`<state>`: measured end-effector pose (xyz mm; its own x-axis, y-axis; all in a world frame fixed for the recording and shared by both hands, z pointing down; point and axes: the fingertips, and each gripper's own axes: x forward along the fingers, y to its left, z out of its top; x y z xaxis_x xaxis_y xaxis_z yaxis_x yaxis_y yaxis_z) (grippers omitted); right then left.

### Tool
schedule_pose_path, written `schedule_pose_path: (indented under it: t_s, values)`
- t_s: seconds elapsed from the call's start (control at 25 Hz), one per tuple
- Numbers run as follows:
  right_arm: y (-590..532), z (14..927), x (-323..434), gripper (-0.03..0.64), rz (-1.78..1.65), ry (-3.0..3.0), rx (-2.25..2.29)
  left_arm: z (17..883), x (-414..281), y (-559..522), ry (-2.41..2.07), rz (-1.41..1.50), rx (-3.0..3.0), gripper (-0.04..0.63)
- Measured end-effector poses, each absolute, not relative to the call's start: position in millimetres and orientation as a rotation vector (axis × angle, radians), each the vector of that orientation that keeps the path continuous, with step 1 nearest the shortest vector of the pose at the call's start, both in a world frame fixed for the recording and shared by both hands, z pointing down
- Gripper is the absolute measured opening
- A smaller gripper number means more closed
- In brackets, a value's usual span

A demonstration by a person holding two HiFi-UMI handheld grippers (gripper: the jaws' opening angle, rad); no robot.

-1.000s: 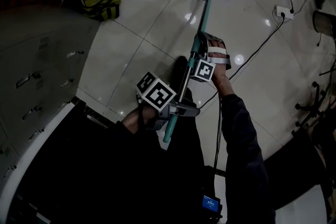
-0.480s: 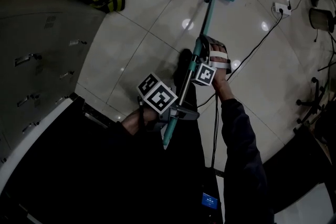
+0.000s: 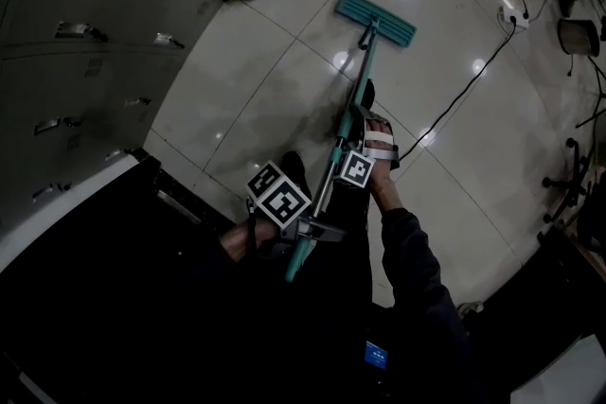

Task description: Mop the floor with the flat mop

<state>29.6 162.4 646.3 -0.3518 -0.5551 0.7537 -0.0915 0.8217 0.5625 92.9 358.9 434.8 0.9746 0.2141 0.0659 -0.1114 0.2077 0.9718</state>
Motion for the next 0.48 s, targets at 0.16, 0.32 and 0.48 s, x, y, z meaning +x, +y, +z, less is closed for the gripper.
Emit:
schedule_pose_path:
  t_s: [0.16,0.32,0.48]
  values:
    - [202,649,21,0.143,-0.522,-1.898,0.466,435,87,397,0.096,0.221,1.333,0.153]
    - [214,653,22,0.143,-0.534,-1.889,0.454,440,88,410,0.088,0.236,1.340,0.152]
    - [200,659,25,0.143,-0.526,-1.883,0.461,445,88,395,0.084,0.231,1.340,0.152]
